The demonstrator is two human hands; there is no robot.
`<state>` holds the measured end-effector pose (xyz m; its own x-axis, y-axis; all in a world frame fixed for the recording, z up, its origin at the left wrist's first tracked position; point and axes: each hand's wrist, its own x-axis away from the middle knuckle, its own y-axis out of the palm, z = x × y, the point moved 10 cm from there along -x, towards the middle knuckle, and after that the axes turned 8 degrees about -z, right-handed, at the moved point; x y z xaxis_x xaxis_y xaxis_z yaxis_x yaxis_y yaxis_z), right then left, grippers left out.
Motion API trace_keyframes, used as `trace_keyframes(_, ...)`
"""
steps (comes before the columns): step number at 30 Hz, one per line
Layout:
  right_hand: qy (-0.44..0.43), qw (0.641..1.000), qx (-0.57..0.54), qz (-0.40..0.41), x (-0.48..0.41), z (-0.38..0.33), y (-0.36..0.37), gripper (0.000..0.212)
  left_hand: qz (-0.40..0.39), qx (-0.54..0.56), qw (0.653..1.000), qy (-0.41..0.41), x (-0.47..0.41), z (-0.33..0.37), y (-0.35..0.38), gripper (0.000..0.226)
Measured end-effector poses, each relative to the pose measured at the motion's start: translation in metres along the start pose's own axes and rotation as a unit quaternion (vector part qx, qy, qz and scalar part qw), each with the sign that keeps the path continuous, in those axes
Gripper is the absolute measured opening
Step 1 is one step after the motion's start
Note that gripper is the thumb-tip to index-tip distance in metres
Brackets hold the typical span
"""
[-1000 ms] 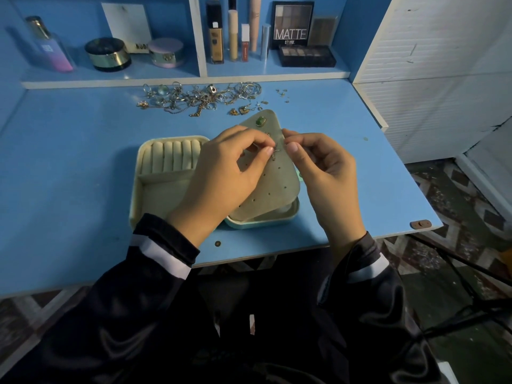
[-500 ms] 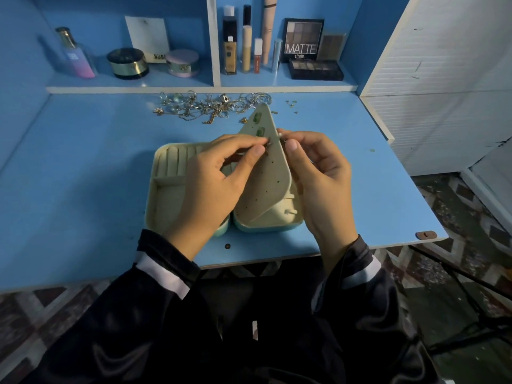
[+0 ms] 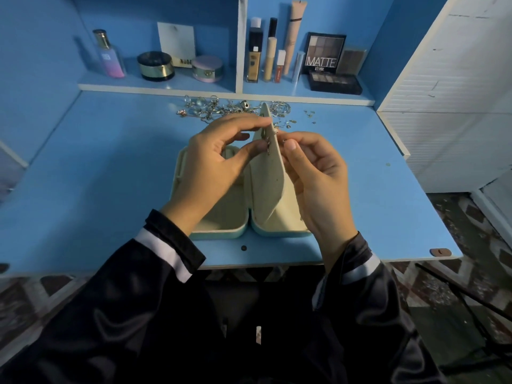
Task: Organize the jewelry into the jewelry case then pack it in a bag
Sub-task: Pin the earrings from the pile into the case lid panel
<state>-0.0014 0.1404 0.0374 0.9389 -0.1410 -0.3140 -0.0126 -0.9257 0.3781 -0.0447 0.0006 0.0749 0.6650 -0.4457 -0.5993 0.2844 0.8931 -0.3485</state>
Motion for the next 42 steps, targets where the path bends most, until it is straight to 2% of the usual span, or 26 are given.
trace_keyframes(3, 0.004, 1.0, 0.003, -0.002, -0.003, 0.002, 0.001, 0.014, -0.017, -0.049, 0.998, 0.037, -0.003, 0.008, -0.001, 0.029)
trace_keyframes(9, 0.001, 1.0, 0.006, -0.01, -0.005, 0.002, 0.001, 0.01, -0.027, -0.085, 0.995, 0.051, -0.007, 0.006, -0.005, 0.028)
trace_keyframes(17, 0.011, 0.998, 0.061, -0.014, -0.011, 0.004, -0.003, 0.007, -0.025, -0.045, 0.998, 0.042, -0.006, 0.002, -0.007, 0.028)
trace_keyframes(23, 0.029, 0.998, 0.049, -0.023, -0.014, 0.011, -0.002, 0.009, -0.028, -0.036, 0.998, 0.04, -0.006, 0.0, -0.005, 0.028)
trace_keyframes(42, 0.01, 0.993, 0.115, -0.024, -0.011, 0.004, 0.001, 0.01, -0.037, 0.0, 0.999, 0.026, -0.006, -0.003, -0.004, 0.03)
